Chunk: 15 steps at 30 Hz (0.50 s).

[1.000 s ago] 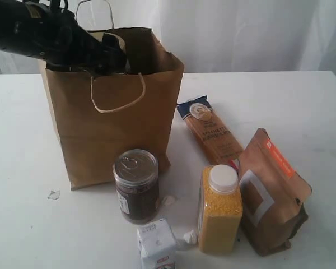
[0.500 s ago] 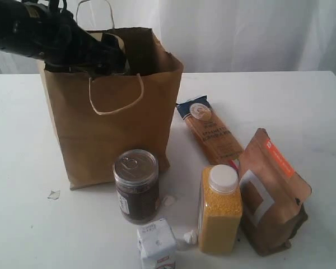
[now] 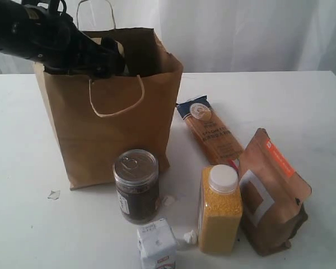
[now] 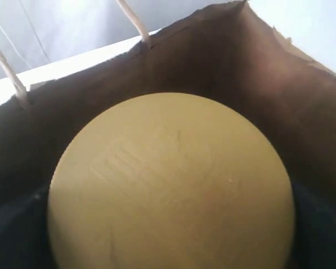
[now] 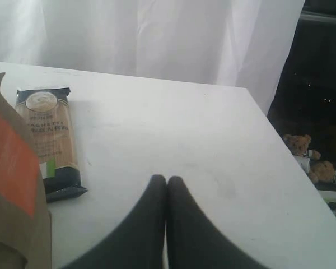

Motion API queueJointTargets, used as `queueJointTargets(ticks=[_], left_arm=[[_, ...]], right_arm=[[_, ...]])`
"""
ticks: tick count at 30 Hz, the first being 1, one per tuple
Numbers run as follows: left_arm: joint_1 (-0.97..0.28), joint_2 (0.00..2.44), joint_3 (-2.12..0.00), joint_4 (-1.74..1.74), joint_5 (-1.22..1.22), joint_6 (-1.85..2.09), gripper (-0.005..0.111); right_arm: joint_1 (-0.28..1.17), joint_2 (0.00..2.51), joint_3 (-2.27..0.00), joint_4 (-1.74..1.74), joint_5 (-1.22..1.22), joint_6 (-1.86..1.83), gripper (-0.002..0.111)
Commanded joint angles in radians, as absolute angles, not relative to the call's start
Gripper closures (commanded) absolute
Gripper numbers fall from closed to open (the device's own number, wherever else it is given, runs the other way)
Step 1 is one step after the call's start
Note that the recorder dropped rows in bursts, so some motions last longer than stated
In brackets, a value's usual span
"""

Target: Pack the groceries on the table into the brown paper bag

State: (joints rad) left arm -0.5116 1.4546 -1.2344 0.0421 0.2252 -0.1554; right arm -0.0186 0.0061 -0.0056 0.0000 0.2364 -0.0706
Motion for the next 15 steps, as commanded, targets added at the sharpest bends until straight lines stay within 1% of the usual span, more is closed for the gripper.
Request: queueJointTargets(ticks=[1,4,15], left_arm=[[-0.511,1.431,-1.235,0.03,0.208,-0.17,0.013],[-0.511,1.429,-1.235,0.03,0.246,-0.213,0.001],[-0.513,1.415,-1.235,0.041,0.24,-0.21,0.001]], right_arm=[[-0.022,0.0,0.0,0.0,0.23,-0.075,0.108],[-0.022,0.0,0.0,0.0,0.23,-0.075,0.108],[-0.022,0.0,0.0,0.0,0.23,-0.075,0.108]])
